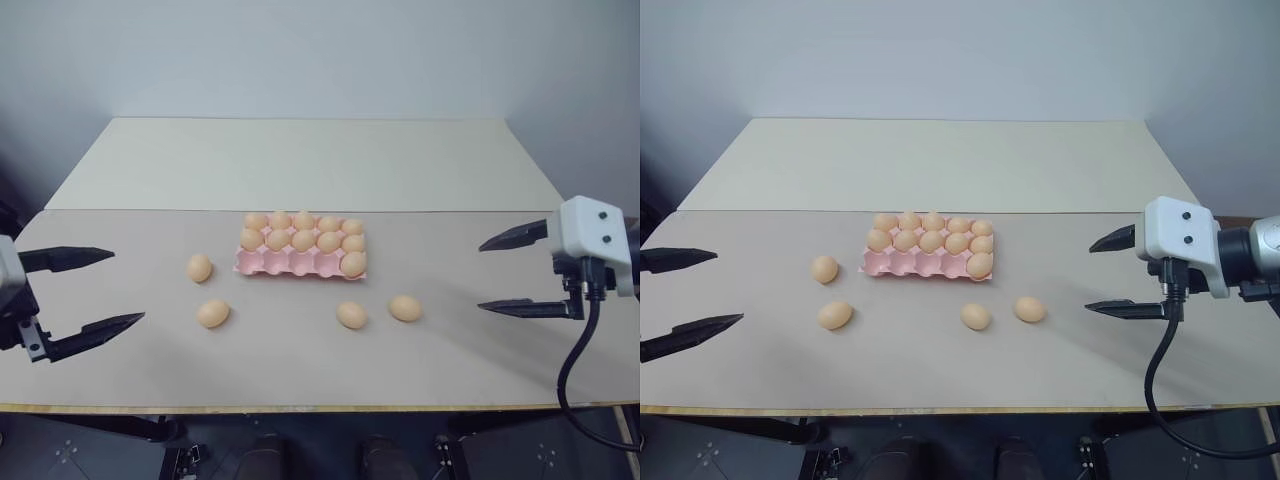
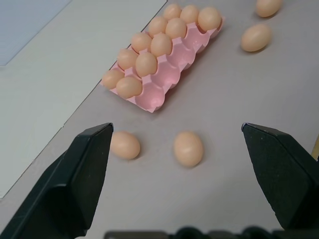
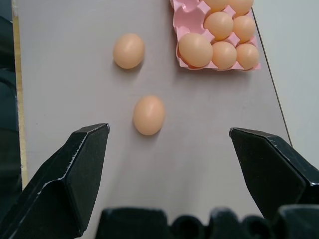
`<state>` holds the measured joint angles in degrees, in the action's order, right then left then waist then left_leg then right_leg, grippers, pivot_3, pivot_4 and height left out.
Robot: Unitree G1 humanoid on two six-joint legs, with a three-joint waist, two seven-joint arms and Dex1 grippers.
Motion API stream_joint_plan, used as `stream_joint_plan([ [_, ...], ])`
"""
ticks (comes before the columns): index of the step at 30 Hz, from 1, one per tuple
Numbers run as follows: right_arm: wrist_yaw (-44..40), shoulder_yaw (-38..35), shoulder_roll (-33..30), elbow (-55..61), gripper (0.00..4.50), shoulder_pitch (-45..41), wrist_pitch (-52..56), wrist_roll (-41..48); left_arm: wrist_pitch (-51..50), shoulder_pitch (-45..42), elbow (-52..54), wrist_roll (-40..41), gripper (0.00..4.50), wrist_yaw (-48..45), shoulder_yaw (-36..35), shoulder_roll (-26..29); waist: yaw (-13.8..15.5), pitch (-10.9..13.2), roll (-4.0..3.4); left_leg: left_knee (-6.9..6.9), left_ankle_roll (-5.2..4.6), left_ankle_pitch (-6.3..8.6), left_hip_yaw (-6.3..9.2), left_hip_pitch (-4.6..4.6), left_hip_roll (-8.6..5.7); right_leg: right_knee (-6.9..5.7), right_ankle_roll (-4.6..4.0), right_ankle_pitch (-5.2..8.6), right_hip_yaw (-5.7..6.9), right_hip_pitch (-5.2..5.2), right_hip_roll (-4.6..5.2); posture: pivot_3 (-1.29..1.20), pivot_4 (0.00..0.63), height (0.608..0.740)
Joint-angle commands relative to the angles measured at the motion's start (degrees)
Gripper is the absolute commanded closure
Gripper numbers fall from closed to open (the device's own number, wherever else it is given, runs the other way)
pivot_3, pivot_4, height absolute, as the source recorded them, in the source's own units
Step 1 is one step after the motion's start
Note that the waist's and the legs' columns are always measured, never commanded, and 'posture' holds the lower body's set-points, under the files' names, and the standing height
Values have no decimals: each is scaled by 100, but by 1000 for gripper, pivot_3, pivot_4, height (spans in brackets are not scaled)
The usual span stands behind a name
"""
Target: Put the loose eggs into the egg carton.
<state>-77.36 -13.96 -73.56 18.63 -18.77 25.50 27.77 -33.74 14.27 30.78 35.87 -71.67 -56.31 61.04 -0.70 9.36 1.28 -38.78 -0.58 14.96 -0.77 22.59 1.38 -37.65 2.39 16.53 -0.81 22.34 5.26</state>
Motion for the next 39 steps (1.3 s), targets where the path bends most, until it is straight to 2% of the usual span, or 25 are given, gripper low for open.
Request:
stream_joint_plan([
  [1,8,-97,-38,-18,0,-114,-82,6,71,-73,48,5,10,51,-23,61,0,0,0,0,0,0,0,0,0,0,0,0,0,0,0,0,150,740],
  [9,564,425,164,34,0,-311,192,-262,185,-78,-52,29,10,-35,323,45,-1,0,0,0,0,0,-1,-1,1,0,-1,-1,-1,0,0,0,150,740],
  [17,1222,1927,796,54,0,-493,285,-1378,451,-91,-123,-275,10,-158,854,204,0,0,0,0,0,0,-2,0,-2,0,-1,-1,-2,3,-3,0,150,740],
  [24,1562,2706,1511,-334,0,-826,228,-2135,458,-202,-12,-153,10,-198,1136,180,-2,0,0,-1,0,0,-1,2,-3,-2,-1,-1,-1,5,-4,0,150,740],
  [29,1690,2947,1947,-639,0,-968,163,-2455,457,-229,46,-156,10,-188,1245,168,-3,0,0,0,0,0,0,2,-4,-3,-1,-1,0,5,-5,0,150,740],
  [36,1554,3124,2253,-829,0,-1096,158,-2616,443,-182,104,-158,10,-205,1200,128,-4,0,0,-1,0,0,2,3,-12,-5,-1,-1,0,5,-4,0,150,740],
  [39,1529,3123,2301,-827,551,-1090,187,-2618,464,-158,93,-180,0,-225,1166,121,-1,0,0,-1,0,0,3,3,-16,-4,-1,-1,1,5,-3,0,150,740],
])
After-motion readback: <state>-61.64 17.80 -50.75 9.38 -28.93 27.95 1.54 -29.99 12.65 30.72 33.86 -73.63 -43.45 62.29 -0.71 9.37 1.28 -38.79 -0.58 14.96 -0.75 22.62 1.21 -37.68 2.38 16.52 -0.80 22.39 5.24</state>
